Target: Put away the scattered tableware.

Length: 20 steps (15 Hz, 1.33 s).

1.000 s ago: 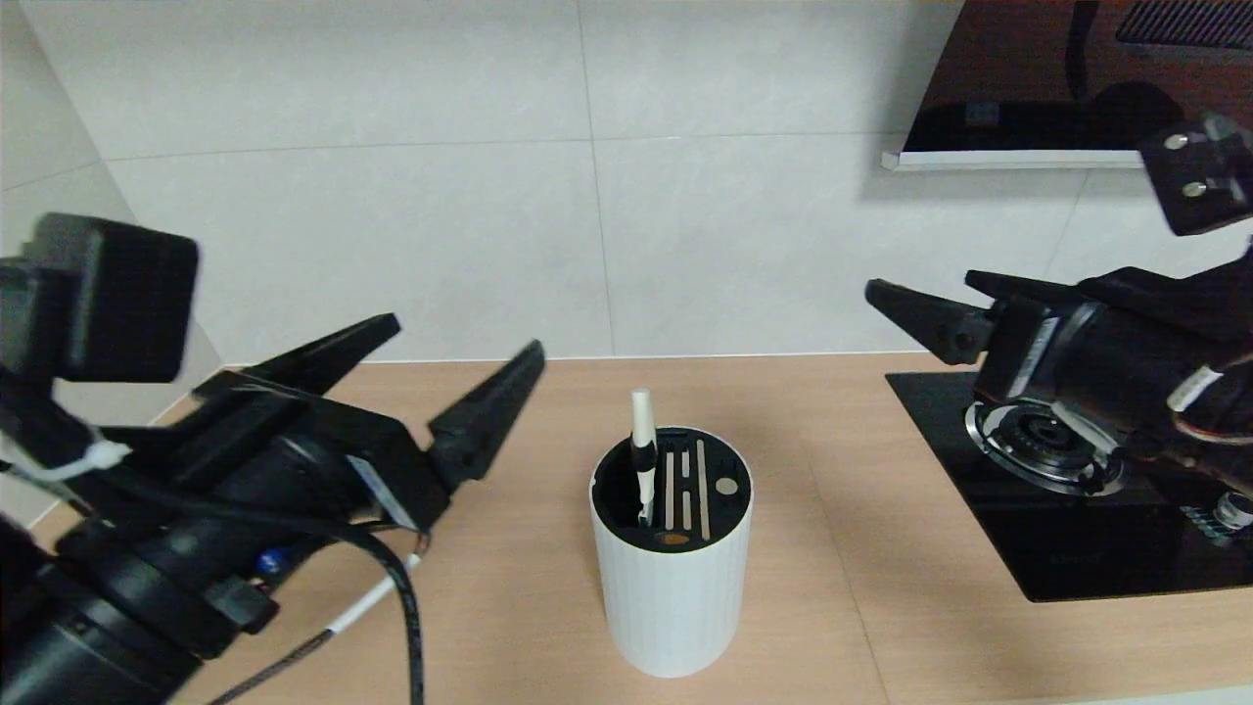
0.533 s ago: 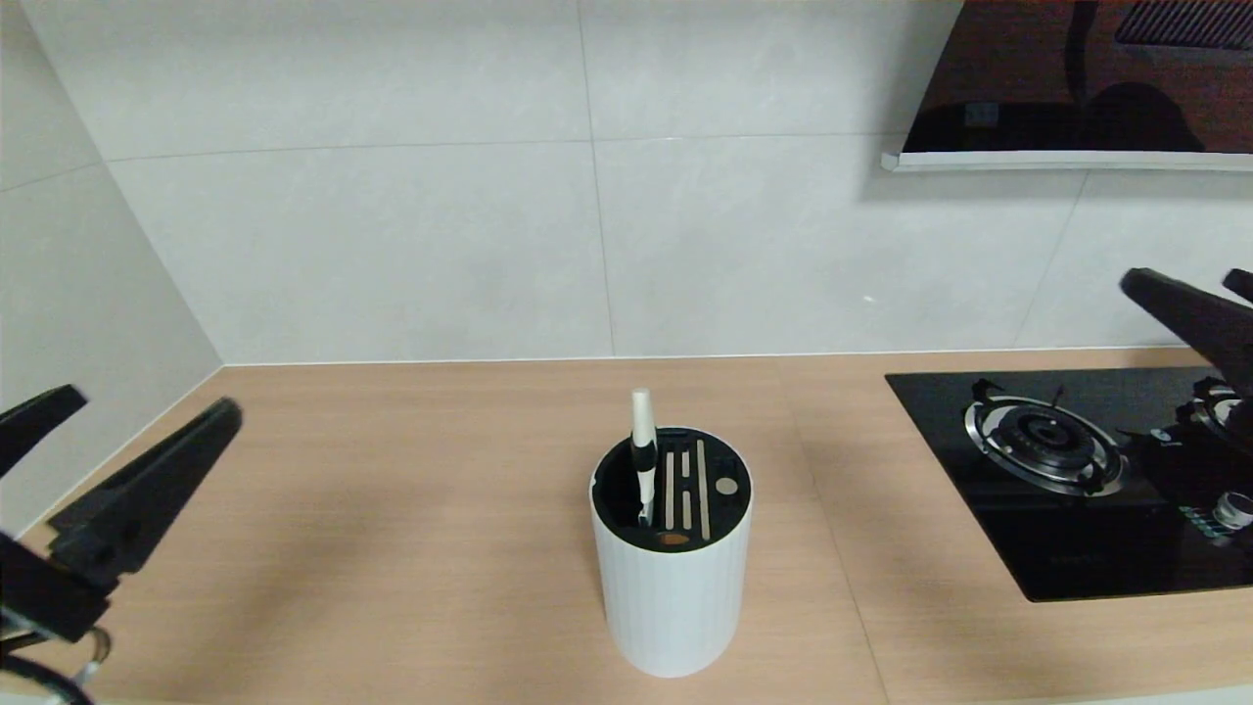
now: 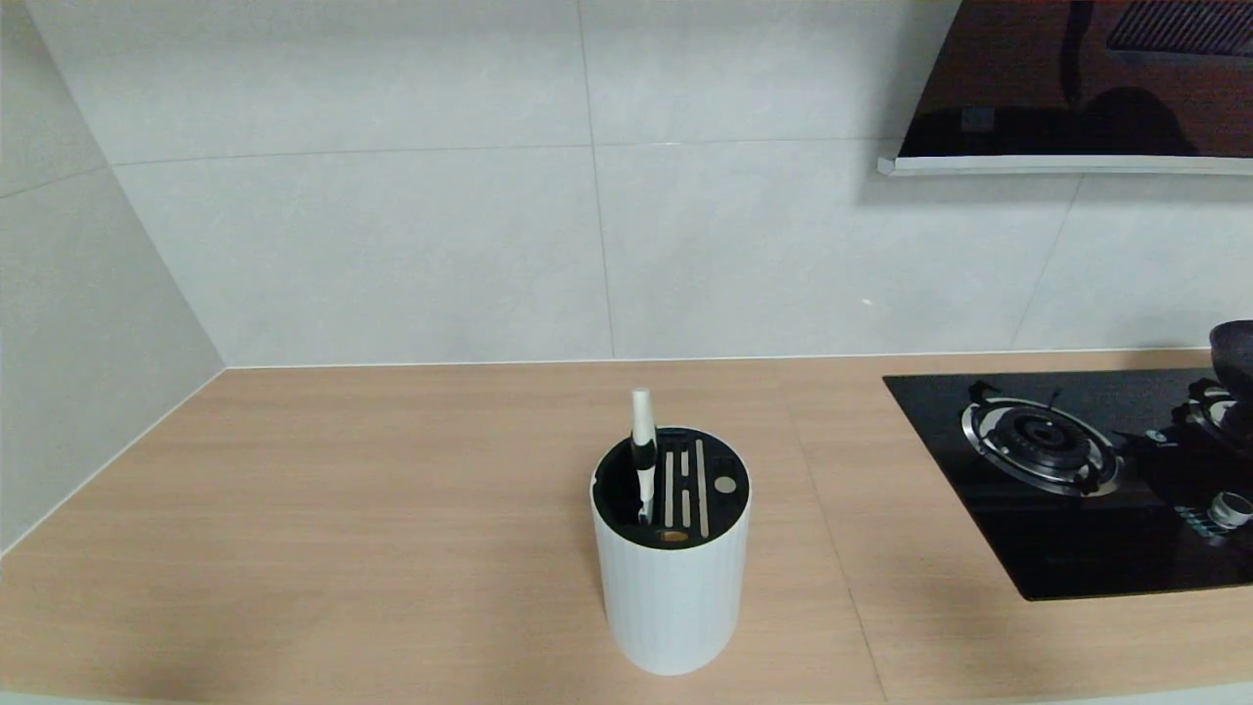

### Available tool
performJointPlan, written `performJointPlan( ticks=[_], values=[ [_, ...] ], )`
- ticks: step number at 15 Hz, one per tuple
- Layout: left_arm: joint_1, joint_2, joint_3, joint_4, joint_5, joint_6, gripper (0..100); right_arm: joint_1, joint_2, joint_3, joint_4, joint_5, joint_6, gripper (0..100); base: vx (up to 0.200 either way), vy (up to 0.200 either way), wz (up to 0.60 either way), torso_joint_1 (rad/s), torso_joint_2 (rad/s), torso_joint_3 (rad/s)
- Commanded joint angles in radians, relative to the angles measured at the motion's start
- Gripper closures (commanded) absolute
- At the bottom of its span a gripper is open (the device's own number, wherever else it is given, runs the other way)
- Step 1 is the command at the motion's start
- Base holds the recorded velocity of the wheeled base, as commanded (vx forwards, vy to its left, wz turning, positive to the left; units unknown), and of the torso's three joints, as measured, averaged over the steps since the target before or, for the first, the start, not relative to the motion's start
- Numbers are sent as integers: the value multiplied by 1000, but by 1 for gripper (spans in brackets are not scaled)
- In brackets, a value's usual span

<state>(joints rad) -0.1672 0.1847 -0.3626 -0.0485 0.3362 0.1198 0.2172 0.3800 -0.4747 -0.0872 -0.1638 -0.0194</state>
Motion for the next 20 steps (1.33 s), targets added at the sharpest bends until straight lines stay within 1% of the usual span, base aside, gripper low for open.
performJointPlan(
  ticks=[1,2,3,4,5,6,7,8,9,10,11,12,13,14,15,16,17,18,19,20],
  values=[
    [54,-87,4,-11,-2,-9,0,-108,-263,48,118,49,-45,0,0,0,0,0,0,0],
    [110,-97,19,-8,-8,-11,0,-148,-285,84,118,44,-42,0,0,0,0,0,0,0],
    [152,-146,36,10,-25,-9,0,-176,-309,99,118,49,-33,0,0,0,0,0,0,0],
    [164,-185,66,49,-52,-9,0,-197,-332,126,118,53,-28,0,0,0,0,0,0,0],
    [166,-185,117,53,-55,-26,0,-203,-352,163,118,63,-28,0,0,0,0,0,0,0],
    [167,-185,172,39,-60,-69,0,-210,-366,203,118,79,-28,0,0,0,0,0,0,0],
    [167,-185,215,27,-63,-91,0,-211,-380,243,118,90,-28,0,0,0,0,0,0,0],
    [167,-185,289,13,-68,-101,0,-213,-380,317,110,99,-31,0,0,0,0,0,0,0],
    [167,-185,358,-2,-85,-103,0,-213,-380,366,103,101,-31,0,0,0,0,0,0,0],
    [166,-185,363,7,-117,-114,0,-213,-380,401,98,101,-30,0,0,0,0,0,0,0],
    [166,-185,363,9,-163,-150,0,-213,-380,432,92,99,-30,0,0,0,0,0,0,0],
    [166,-185,363,12,-195,-161,0,-213,-380,459,76,101,-30,0,0,0,0,0,0,0],
    [166,-185,363,13,-215,-164,0,-213,-378,470,61,102,-28,0,0,0,0,0,0,0],
    [166,-185,363,16,-263,-158,0,-213,-378,473,78,132,-25,0,0,0,0,0,0,0],
    [166,-185,363,16,-279,-155,0,-213,-378,470,101,141,-25,0,0,0,0,0,0,0],
    [166,-185,363,16,-282,-155,0,-213,-378,470,98,141,-25,0,0,0,0,0,0,0],
    [166,-185,363,22,-286,-135,0,-213,-378,472,93,144,-24,0,0,0,0,0,0,0],
    [166,-185,363,50,-299,-104,0,-213,-378,472,93,144,-21,0,0,0,0,0,0,0],
    [166,-185,363,52,-304,-95,0,-213,-378,472,93,144,-17,0,0,0,0,0,0,0],
    [166,-185,363,52,-322,-57,0,-213,-378,472,93,144,-13,0,0,0,0,0,0,0]
  ],
)
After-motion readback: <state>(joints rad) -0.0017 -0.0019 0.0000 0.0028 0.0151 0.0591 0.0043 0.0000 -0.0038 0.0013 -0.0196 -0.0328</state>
